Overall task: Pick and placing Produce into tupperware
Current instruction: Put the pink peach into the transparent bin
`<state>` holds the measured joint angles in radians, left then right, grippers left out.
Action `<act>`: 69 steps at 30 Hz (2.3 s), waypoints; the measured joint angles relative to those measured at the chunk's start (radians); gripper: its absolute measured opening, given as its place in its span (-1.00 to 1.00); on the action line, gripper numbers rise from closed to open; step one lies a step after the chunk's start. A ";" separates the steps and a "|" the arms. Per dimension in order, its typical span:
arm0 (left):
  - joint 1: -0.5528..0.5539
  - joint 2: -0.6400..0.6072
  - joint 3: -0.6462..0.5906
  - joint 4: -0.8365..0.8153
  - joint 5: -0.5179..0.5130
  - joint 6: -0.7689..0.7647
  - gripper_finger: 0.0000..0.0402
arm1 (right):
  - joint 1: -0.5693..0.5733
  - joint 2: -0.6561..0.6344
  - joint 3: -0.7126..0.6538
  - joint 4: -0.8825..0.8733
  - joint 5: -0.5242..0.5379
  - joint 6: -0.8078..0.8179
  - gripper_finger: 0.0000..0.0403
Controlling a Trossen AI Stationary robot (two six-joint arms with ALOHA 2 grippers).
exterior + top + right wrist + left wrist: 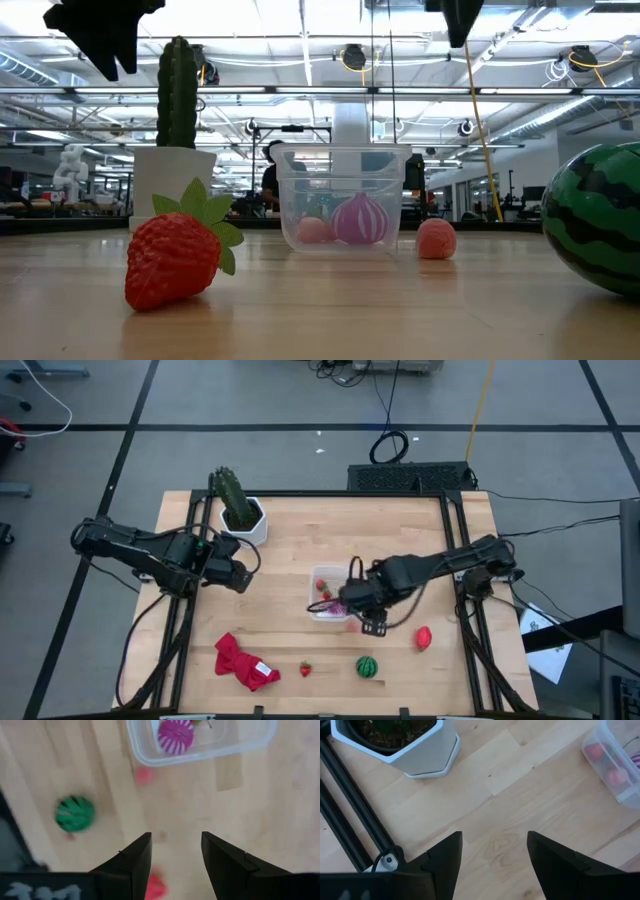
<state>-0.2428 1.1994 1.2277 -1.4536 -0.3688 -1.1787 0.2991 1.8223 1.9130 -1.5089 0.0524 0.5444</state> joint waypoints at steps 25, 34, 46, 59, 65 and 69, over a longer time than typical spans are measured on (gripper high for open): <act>0.000 0.000 0.000 0.000 0.017 0.059 0.14 | 0.089 -0.079 -0.438 0.567 -0.031 0.623 -0.18; 0.000 0.000 0.000 0.001 0.005 0.052 0.14 | 0.089 -0.080 -0.505 0.622 -0.057 0.660 -0.18; 0.000 0.000 0.000 0.005 0.002 0.049 0.14 | 0.087 -0.079 -0.536 0.652 -0.051 0.660 -0.18; 0.000 0.000 0.000 0.009 0.002 0.049 0.14 | 0.087 -0.079 -0.536 0.671 -0.045 0.633 0.02; 0.000 0.000 0.000 0.008 0.002 0.049 0.14 | 0.103 -0.079 -0.536 0.778 -0.025 0.609 0.06; 0.000 0.000 0.000 0.008 0.002 0.067 0.14 | 0.116 -0.079 -0.536 0.852 -0.029 0.538 0.07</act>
<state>-0.2432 1.1994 1.2278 -1.4452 -0.3668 -1.1113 0.4152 1.7432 1.3773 -0.6572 0.0234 1.0828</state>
